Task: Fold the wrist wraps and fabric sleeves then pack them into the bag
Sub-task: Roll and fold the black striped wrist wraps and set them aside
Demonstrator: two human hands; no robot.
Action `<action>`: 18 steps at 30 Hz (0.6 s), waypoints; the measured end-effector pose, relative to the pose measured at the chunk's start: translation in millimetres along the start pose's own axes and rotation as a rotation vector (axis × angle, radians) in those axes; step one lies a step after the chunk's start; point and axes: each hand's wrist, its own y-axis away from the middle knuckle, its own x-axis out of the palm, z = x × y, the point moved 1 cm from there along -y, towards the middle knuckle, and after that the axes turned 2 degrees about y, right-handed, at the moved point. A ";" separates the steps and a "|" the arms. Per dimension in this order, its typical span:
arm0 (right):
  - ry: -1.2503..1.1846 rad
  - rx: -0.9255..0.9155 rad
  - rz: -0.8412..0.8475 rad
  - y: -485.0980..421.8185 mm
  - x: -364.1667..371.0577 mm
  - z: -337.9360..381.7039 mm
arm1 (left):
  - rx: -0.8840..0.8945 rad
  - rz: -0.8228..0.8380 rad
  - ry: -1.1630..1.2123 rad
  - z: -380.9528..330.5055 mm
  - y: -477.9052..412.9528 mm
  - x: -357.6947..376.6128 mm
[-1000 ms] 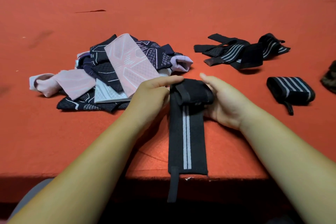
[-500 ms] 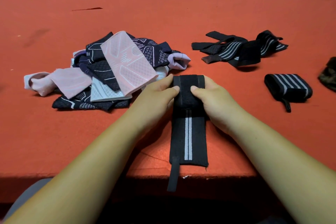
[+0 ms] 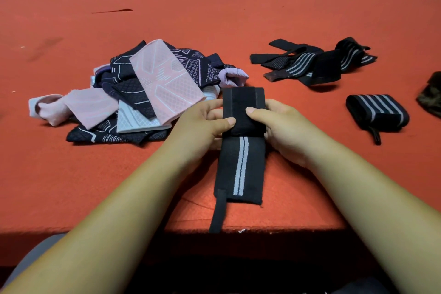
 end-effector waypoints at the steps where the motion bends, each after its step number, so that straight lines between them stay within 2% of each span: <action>1: 0.002 0.044 0.061 2.0 -2.1 2.1 | 0.006 -0.012 0.039 -0.3 -0.3 0.4; 3: 0.055 0.104 0.125 7.3 -6.3 6.9 | 0.005 -0.043 0.107 -0.7 -0.4 0.6; 6: 0.079 0.085 0.116 11.3 -12.0 9.5 | 0.005 -0.096 0.174 1.8 -3.4 -2.1; 11: -0.224 0.092 0.000 7.1 -14.9 10.7 | 0.028 -0.110 0.168 1.6 -2.7 5.7; 14: -0.333 0.155 0.011 6.3 -18.0 12.4 | 0.005 -0.083 0.143 0.6 -0.6 12.1; 18: -0.205 0.059 -0.006 7.2 -24.3 8.5 | -0.082 -0.091 0.136 0.8 1.3 20.9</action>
